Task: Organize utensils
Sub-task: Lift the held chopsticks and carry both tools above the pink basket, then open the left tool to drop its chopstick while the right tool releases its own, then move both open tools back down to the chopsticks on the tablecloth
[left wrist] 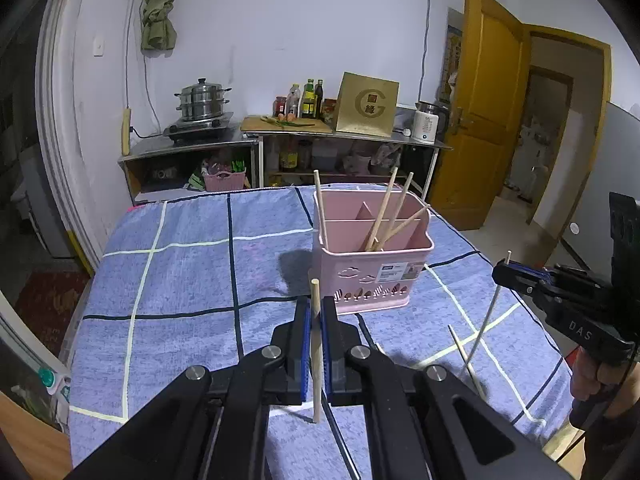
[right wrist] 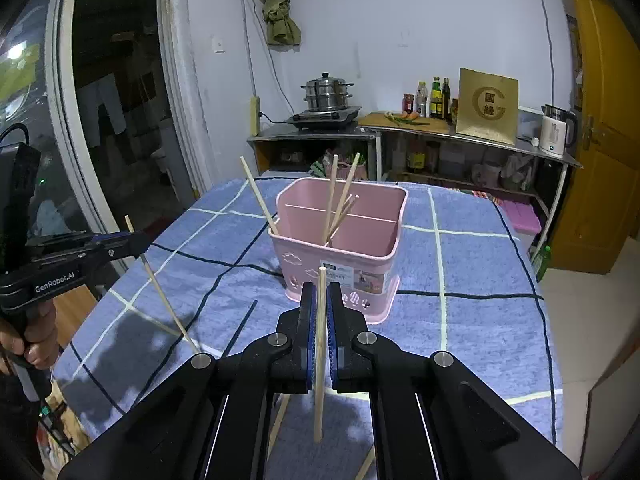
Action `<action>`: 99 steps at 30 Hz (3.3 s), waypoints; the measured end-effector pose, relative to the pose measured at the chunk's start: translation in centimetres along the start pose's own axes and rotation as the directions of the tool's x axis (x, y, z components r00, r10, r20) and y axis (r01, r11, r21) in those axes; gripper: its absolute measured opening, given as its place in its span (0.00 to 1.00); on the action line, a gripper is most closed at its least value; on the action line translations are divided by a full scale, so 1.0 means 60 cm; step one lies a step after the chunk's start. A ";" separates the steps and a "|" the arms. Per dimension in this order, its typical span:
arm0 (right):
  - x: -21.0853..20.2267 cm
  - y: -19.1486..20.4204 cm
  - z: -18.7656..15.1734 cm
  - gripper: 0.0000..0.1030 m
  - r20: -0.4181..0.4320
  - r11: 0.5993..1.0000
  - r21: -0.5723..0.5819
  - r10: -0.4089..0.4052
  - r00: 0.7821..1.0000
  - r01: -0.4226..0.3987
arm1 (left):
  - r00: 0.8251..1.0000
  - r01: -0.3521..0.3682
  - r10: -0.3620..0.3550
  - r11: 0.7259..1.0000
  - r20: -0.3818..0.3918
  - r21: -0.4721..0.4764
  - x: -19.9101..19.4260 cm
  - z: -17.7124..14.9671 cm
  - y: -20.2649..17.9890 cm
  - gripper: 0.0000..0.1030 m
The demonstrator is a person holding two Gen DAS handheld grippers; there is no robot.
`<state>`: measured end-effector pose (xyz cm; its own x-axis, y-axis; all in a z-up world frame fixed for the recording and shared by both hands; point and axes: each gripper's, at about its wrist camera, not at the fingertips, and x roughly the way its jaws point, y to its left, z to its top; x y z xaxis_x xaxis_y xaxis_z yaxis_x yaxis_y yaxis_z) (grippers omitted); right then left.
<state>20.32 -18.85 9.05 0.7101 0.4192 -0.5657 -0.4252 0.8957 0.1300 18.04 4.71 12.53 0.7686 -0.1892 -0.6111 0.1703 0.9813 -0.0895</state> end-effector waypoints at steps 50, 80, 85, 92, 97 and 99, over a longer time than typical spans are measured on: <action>0.019 -0.009 0.200 0.05 0.239 0.999 0.020 0.042 0.970 -0.048 | 0.986 0.080 -0.076 0.997 0.145 -0.022 0.055 0.245 -0.031 0.05; 0.138 -0.037 0.145 0.05 0.132 0.996 0.051 0.071 0.989 -0.078 | 0.995 0.073 -0.072 0.997 0.072 -0.013 0.209 0.175 -0.008 0.05; 0.134 -0.040 0.140 0.05 0.110 0.996 0.045 0.072 0.991 -0.077 | 0.995 0.078 -0.077 0.997 0.061 -0.014 0.202 0.169 -0.011 0.06; 0.090 -0.036 0.127 0.11 0.138 0.997 0.035 0.068 0.988 -0.073 | 0.994 0.077 -0.076 0.997 0.081 -0.010 0.164 0.152 -0.017 0.12; 0.044 -0.038 0.109 0.12 0.166 0.997 0.037 0.067 0.984 -0.074 | 0.991 0.072 -0.070 0.997 0.116 -0.013 0.114 0.124 -0.020 0.17; 0.029 -0.039 0.097 0.12 0.172 0.996 0.038 0.069 0.983 -0.077 | 0.990 0.073 -0.071 0.997 0.125 -0.010 0.096 0.110 -0.022 0.19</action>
<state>25.79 -19.34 12.51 0.7647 0.4995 -0.4071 -0.4567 0.8658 0.2044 26.29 2.10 14.30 0.8258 -0.2611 -0.4998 0.2198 0.9653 -0.1412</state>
